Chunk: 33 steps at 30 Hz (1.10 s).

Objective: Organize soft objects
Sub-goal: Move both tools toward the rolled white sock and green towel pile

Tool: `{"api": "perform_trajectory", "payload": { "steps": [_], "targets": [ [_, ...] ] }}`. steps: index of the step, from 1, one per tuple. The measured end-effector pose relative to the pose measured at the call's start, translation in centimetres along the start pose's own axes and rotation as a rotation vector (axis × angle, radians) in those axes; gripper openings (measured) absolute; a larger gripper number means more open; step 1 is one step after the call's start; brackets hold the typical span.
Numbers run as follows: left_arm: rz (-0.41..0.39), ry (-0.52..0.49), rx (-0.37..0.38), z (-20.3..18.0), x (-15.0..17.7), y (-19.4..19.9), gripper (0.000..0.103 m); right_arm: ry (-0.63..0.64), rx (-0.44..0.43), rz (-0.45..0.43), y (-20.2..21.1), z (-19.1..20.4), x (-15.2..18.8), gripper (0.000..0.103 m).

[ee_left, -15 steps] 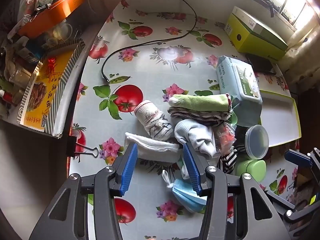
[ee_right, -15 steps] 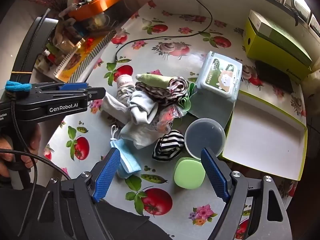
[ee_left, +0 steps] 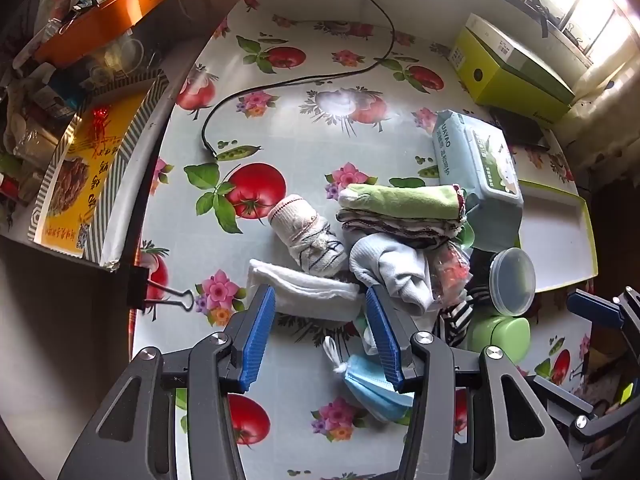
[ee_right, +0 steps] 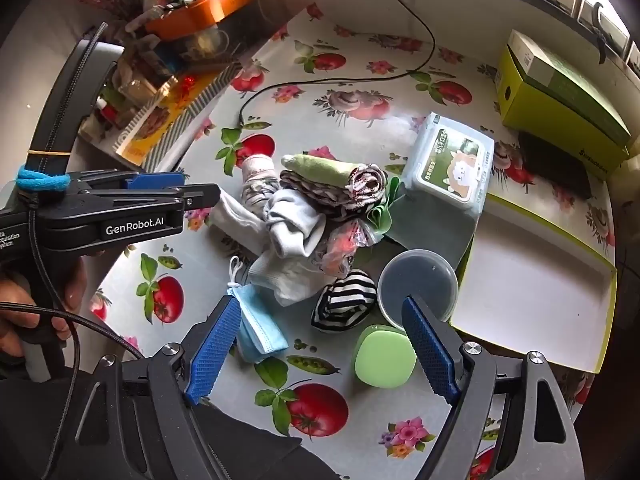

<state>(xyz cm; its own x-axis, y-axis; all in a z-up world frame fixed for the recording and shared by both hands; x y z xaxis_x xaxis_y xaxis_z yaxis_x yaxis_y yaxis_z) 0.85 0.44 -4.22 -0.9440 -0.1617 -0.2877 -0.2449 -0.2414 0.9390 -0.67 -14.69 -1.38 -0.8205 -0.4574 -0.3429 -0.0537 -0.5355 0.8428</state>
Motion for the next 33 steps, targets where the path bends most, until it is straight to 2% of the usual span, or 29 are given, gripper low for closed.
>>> {"api": "perform_trajectory", "payload": {
  "steps": [13,17,23,33],
  "targets": [
    [-0.004,0.036,0.019,0.9,0.0,0.1,0.049,0.031,-0.026,-0.015,0.3,0.2,-0.8,0.083],
    [0.006,0.045,0.03,1.0,0.1,-0.2,0.049,0.034,-0.032,-0.016,0.3,0.2,-1.0,0.079],
    [0.013,0.051,0.022,1.2,0.0,-0.6,0.049,0.038,-0.016,-0.016,0.4,0.2,-1.5,0.078],
    [0.027,0.077,0.066,1.7,-0.2,-1.2,0.049,0.045,0.0,-0.013,0.1,0.0,-2.0,0.078]
  ]
}}
Point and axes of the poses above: each gripper's, at about its wrist camera, not at the fingertips, and y roughly against the way its jaws point, z to its left, x to its underside, the point moved 4 cm from there along -y, roughly the way its jaws point, and after that the axes turned 15 degrees about -x, right-handed, at the moved point
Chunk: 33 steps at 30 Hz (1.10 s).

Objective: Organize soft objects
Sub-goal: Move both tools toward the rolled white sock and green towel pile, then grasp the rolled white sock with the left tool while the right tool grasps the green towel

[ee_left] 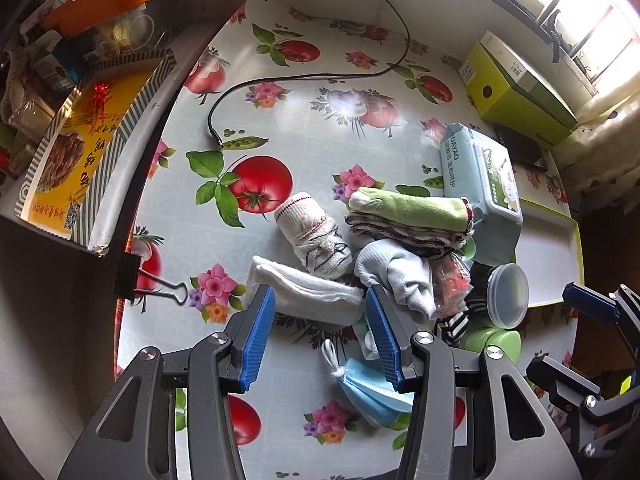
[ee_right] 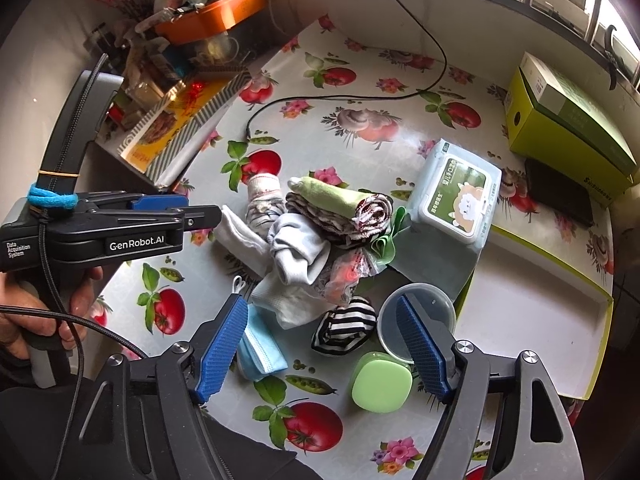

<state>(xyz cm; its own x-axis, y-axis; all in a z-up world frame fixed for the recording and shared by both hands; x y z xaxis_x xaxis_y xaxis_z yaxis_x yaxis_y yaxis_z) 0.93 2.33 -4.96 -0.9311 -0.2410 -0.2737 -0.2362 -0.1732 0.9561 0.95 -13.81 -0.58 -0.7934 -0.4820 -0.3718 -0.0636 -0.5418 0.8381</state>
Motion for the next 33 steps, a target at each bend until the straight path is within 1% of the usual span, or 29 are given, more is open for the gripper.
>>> {"api": "perform_trajectory", "payload": {
  "steps": [5,11,17,25,33],
  "targets": [
    [0.017,0.027,0.024,0.3,-0.1,-0.4,0.049,0.003,-0.003,0.008,-0.3,0.0,-0.4,0.077],
    [0.032,0.079,0.056,1.3,-0.2,-0.7,0.049,0.01,-0.013,0.017,-0.8,0.0,-0.6,0.074],
    [0.049,0.103,0.085,1.7,-0.3,-1.2,0.049,0.02,-0.015,0.017,-1.1,-0.1,-1.3,0.071],
    [0.064,0.117,0.082,2.0,-0.6,-2.1,0.049,0.038,0.001,0.008,-1.5,-0.9,-3.1,0.07],
    [0.067,0.131,0.087,2.2,-1.9,-3.1,0.049,0.078,0.009,0.023,-3.1,-2.2,-5.7,0.07]
  ]
}}
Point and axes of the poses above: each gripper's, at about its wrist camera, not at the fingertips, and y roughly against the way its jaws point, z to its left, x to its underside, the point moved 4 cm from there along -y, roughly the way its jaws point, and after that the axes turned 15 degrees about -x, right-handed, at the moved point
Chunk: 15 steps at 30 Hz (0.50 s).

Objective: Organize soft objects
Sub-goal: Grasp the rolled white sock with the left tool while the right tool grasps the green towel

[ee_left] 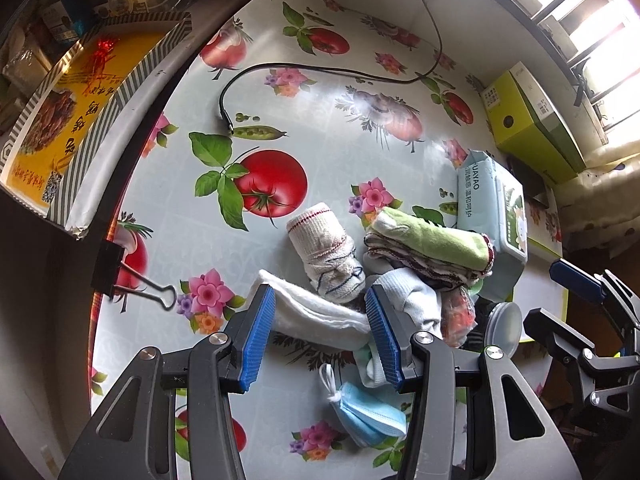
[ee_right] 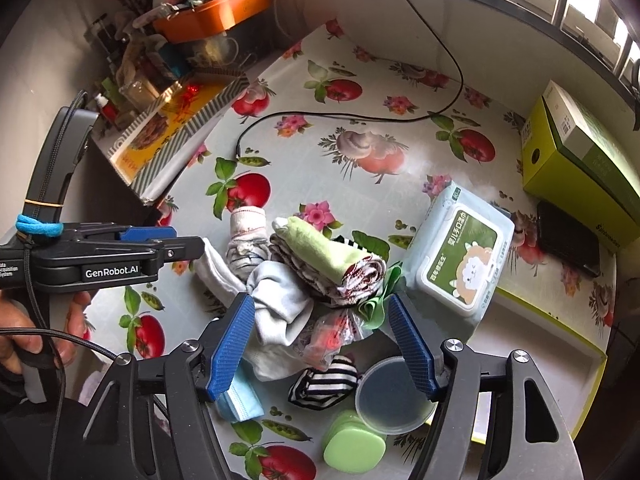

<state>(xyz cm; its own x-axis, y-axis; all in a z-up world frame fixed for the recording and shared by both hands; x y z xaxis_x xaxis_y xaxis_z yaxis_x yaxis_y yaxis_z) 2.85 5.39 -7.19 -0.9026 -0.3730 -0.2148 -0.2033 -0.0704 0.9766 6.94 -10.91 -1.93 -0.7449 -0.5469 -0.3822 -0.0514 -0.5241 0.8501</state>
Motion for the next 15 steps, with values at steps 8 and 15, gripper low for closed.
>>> {"api": "perform_trajectory", "payload": {
  "steps": [8,15],
  "targets": [
    [0.016,0.01,0.017,-0.5,-1.5,-1.5,0.049,0.044,-0.006,0.048,-2.5,-1.4,-2.0,0.07],
    [0.042,0.032,0.023,-0.5,-2.2,-3.3,0.049,0.092,-0.001,0.113,-5.1,-2.0,-2.5,0.07]
  ]
}}
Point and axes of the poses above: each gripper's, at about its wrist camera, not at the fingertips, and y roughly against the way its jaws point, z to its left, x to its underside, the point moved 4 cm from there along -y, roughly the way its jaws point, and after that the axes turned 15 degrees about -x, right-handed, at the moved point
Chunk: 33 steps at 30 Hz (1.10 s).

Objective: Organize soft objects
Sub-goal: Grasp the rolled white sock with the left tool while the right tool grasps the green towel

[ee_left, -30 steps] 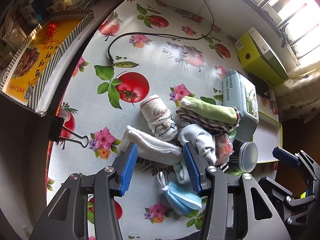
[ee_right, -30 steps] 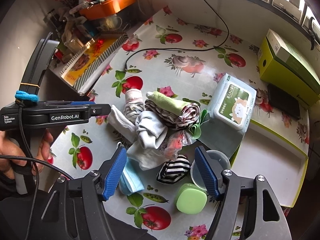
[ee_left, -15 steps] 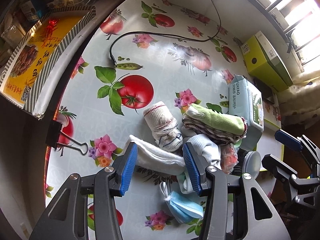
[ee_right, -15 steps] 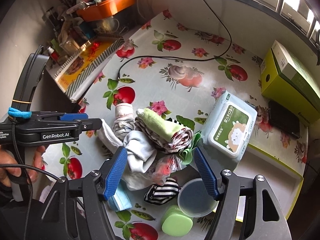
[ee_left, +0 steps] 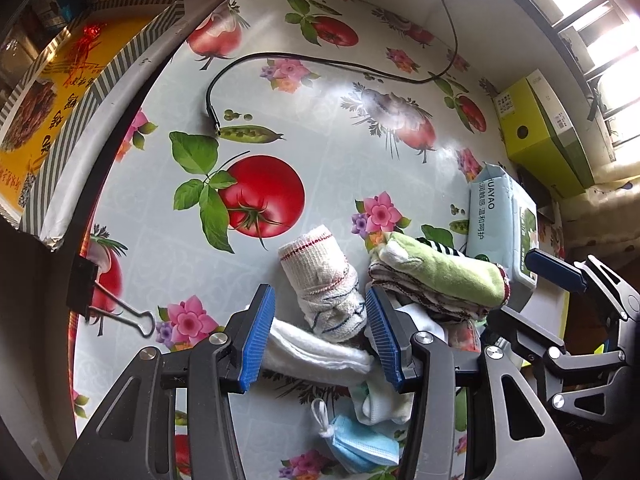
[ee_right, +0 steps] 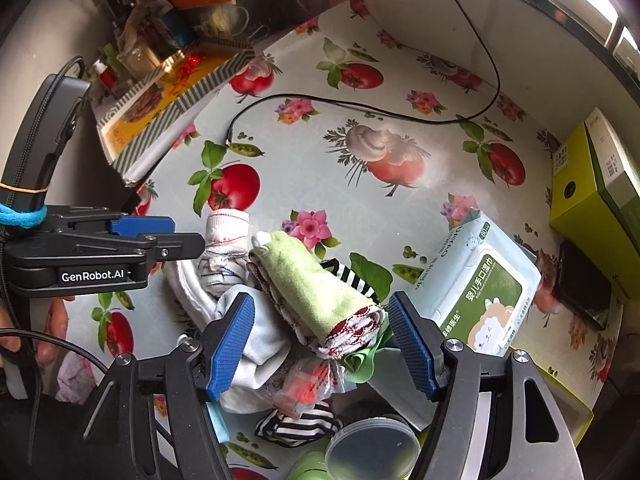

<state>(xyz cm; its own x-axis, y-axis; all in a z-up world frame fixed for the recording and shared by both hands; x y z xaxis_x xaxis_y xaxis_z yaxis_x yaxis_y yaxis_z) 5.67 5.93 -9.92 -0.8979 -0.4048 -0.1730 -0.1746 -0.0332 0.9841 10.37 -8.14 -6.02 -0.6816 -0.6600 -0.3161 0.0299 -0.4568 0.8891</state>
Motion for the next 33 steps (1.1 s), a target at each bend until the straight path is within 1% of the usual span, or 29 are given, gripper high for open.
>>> {"api": "perform_trajectory", "payload": {
  "steps": [2,4,6,7,9,10,12,14,17,19,23,28,33],
  "targets": [
    [0.007,0.003,0.001,0.0,-0.2,-0.4,0.049,0.013,0.002,0.018,-0.7,-0.1,-0.1,0.07],
    [0.022,0.012,0.001,0.0,-0.4,-1.0,0.049,0.027,0.001,0.038,-1.3,-0.2,-0.2,0.067],
    [0.04,0.021,0.0,-0.1,-0.5,-1.6,0.049,0.032,0.007,0.069,-2.1,-0.4,-0.1,0.055],
    [0.046,0.025,0.003,-0.2,-0.5,-1.8,0.049,0.032,0.009,0.086,-2.5,-0.5,-0.1,0.052],
    [0.059,0.028,0.011,-0.5,-0.5,-2.2,0.049,0.033,0.007,0.109,-3.1,-0.7,0.2,0.035],
    [0.064,0.027,0.01,-0.6,-0.5,-2.4,0.049,0.032,0.004,0.112,-3.2,-0.7,0.2,0.032],
    [0.072,0.026,0.01,-1.0,-0.5,-2.8,0.049,0.028,-0.002,0.108,-3.3,-0.8,0.3,0.022],
    [0.085,0.029,0.007,-1.2,-0.5,-3.3,0.049,0.022,-0.009,0.099,-3.1,-0.8,0.2,0.014],
    [0.1,0.045,-0.004,-1.0,-0.5,-3.9,0.049,0.015,-0.017,0.087,-2.9,-0.8,0.1,0.012],
    [0.105,0.058,-0.001,-0.9,-0.5,-4.2,0.046,0.008,-0.019,0.076,-2.7,-0.8,0.1,0.011],
    [0.092,0.053,0.004,-1.0,-0.5,-3.9,0.044,-0.015,-0.026,0.05,-2.0,-0.9,0.0,0.01],
    [0.052,0.038,0.001,-0.9,-0.6,-2.5,0.044,-0.04,-0.037,0.011,-0.7,-1.0,0.0,0.01],
    [-0.014,0.01,-0.01,-0.9,-1.0,-0.1,0.044,-0.064,-0.048,-0.045,1.0,-0.7,0.0,0.01]
  ]
}}
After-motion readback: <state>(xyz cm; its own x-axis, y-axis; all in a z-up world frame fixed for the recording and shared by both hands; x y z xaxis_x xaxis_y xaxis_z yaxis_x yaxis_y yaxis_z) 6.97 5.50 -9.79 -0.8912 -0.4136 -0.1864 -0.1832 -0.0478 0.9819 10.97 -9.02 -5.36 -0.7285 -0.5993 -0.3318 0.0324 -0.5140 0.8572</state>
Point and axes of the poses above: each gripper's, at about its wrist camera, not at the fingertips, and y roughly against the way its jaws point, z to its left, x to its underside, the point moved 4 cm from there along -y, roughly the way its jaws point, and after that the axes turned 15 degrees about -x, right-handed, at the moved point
